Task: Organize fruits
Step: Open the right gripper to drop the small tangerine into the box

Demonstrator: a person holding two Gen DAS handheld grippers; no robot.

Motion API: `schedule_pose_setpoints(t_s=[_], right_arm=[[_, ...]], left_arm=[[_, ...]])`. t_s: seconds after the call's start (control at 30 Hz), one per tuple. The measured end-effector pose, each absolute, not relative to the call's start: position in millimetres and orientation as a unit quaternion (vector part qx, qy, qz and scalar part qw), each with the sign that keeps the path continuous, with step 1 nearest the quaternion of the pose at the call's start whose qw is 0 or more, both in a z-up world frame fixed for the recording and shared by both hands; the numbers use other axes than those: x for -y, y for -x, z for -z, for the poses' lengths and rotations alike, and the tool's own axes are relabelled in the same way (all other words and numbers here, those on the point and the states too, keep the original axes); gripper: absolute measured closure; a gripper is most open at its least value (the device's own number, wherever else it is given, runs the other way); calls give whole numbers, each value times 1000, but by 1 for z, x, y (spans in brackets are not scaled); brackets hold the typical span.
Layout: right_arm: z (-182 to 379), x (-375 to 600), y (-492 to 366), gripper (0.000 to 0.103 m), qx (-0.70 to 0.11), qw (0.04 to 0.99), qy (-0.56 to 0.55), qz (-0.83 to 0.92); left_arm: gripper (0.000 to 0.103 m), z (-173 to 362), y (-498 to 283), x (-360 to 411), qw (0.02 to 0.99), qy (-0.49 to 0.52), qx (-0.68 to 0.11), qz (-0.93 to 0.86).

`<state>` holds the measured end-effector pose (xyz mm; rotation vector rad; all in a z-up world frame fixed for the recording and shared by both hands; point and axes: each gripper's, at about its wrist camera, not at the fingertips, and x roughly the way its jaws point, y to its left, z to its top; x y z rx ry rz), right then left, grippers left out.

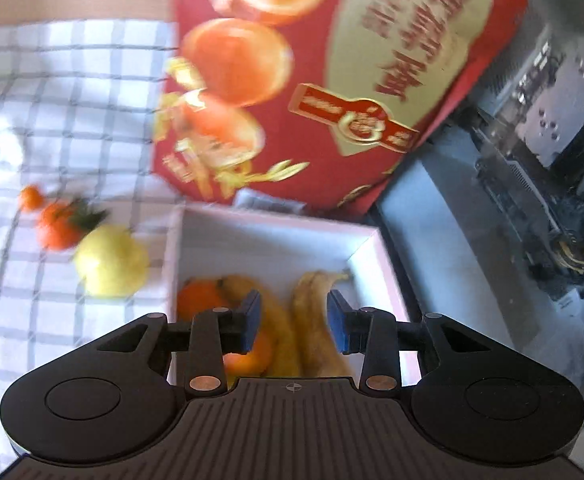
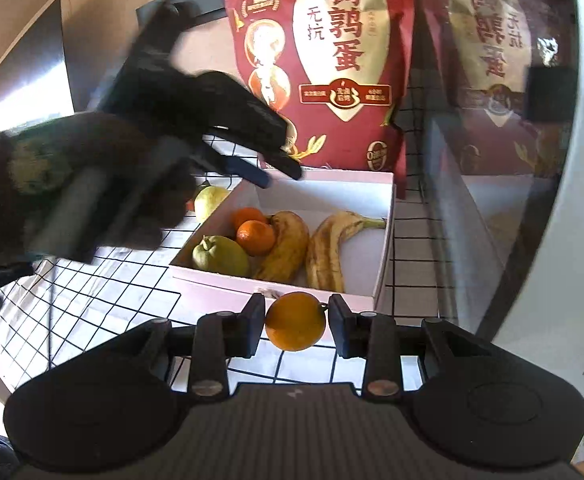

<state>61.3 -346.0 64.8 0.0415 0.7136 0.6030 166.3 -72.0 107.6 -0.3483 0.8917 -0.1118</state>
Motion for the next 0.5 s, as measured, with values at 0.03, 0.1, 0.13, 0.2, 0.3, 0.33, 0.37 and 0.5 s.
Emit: schedule_pose_setpoints(t_s=[0.03,0.1,0.13,0.2,0.3,0.33,0.37,0.5], right_arm=[[-67,343,-63,69,-342,894,-17,-289],[-74,334,-71,69,-336,897,-13,-286],[-78,327,-75,69,-329,900,-10,-285],[-90,309,-85,69,-310,910,-1,-275],[-112,289,-120,69,-261,928,-4,-266],[-118,282,-131,61,-246,933,-7,-263],[-123,272,-144,46,-236,941,4,-244],[-131,254,-156,38,-229,948,17,-222]], left_arm=[[63,-107,-154,61,882,174,-435,47],[63,-104,-131,43,877,182,-444,37],[63,-103,-119,35,878,182,-442,29],[63,-101,-96,19,884,180,-432,10],[63,-102,-70,-1,895,177,-409,0],[63,-103,-61,-6,902,165,-400,-2],[63,-104,-55,-9,907,147,-393,-4],[63,-106,-33,-20,925,79,-371,-22]])
